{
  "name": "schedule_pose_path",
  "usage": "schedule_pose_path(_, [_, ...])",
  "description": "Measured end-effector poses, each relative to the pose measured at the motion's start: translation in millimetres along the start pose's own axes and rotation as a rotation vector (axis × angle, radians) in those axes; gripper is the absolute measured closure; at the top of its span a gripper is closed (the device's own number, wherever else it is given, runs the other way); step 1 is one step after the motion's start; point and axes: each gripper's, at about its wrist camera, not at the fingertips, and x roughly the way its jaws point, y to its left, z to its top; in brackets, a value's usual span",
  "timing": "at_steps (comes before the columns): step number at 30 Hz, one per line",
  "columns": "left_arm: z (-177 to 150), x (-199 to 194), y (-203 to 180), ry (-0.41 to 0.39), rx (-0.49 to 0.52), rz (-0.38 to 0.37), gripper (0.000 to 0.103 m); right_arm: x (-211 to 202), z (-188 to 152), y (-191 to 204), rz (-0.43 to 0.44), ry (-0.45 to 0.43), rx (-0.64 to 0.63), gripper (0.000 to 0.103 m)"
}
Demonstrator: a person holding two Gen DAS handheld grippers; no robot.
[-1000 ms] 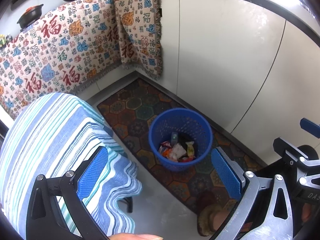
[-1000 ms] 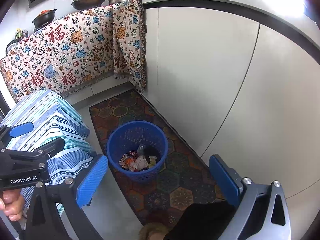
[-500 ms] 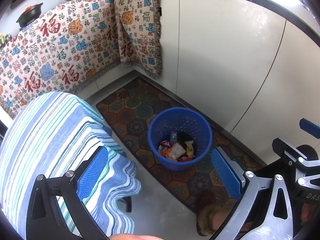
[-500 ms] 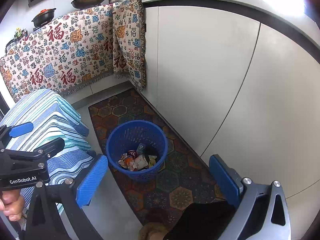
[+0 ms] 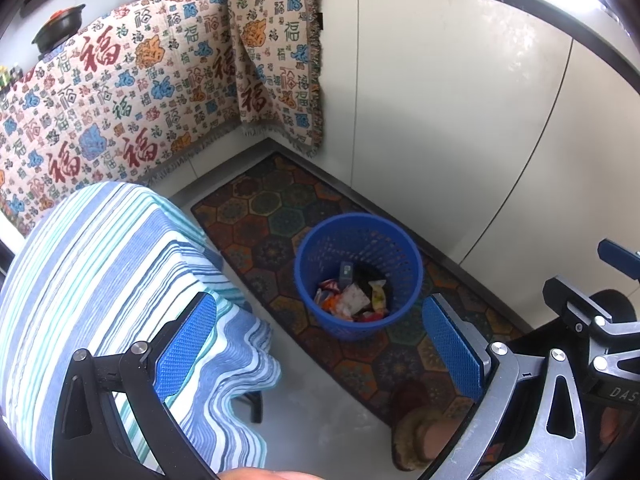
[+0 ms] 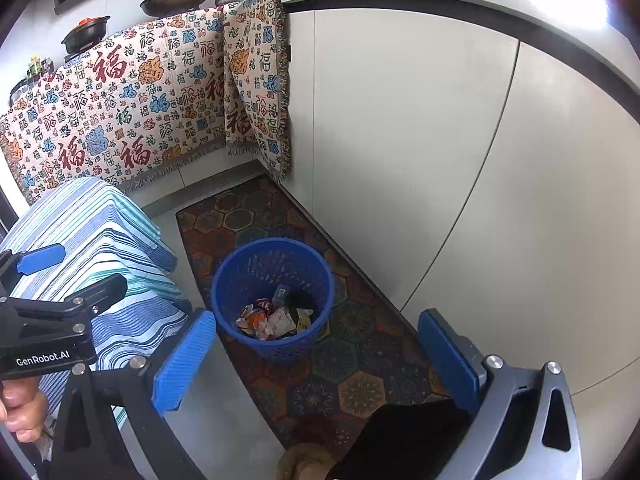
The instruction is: Collect trash
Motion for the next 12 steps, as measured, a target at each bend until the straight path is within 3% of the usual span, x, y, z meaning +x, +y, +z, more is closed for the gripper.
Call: schedule_pose_path(12, [-5.5, -4.5, -2.0, -0.018, 0.031, -0.003, 0.0, 1.2, -0.4, -0.4, -0.001, 0.005, 0.005, 0.0])
